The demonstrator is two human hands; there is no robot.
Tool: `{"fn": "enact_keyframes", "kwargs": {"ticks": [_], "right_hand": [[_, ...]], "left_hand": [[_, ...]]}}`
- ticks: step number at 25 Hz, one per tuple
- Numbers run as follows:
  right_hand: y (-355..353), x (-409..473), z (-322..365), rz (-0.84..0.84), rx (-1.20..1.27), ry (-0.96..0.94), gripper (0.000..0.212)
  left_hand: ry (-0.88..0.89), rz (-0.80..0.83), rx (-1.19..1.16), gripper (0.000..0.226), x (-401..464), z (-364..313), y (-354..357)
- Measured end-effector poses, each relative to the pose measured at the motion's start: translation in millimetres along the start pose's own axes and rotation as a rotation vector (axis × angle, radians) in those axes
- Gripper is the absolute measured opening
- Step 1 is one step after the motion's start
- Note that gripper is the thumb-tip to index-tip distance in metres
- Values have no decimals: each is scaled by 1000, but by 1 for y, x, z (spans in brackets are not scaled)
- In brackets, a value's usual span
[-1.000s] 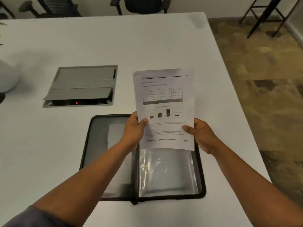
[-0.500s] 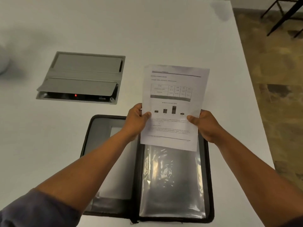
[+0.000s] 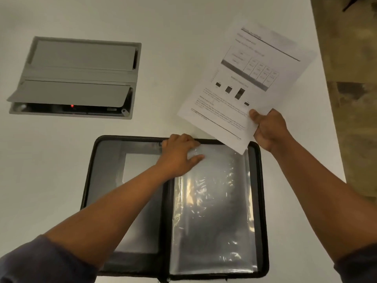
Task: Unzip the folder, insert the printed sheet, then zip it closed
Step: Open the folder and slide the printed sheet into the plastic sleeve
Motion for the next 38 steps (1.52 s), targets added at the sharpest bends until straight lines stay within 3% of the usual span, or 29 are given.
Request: {"fn": "enact_keyframes", "kwargs": {"ticks": [3,8,11,18,21,31,36,38], "right_hand": [[5,2,-5,-27,21,-21,31],[14,3,-1,-49,-47,-39,24],[18,3,4,-51,-77,-77,22],[22,8,13,-66,4,-133,26],[28,9,11,-42,17,-158,25],[32,1,-16,102,-89,-169,27],[16,-2,-24,179,-147,-156,28],[8,-1,-28,189,-130,-128,28]], "left_hand": [[57,45,77,51,13,-17,10],[-17,91,17,24,36,-28,7],[21,92,-58,19,35,-29,3],[104,-71,-270,22,26,-39,0],[151,-113,-188,7,23,-40,2],[235,-285,31,16,13,-40,9],[207,-377,9,11,11,-40,10],[195,-423,8,20,10,-38,8]]}}
Point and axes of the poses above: each hand's wrist, its own x-axis towards the middle knuckle, its own y-axis out of the palm, z = x × y, the point moved 4 cm from there along x, towards the middle knuckle, and after that the axes turned 2 degrees about y, right-handed, at the moved point
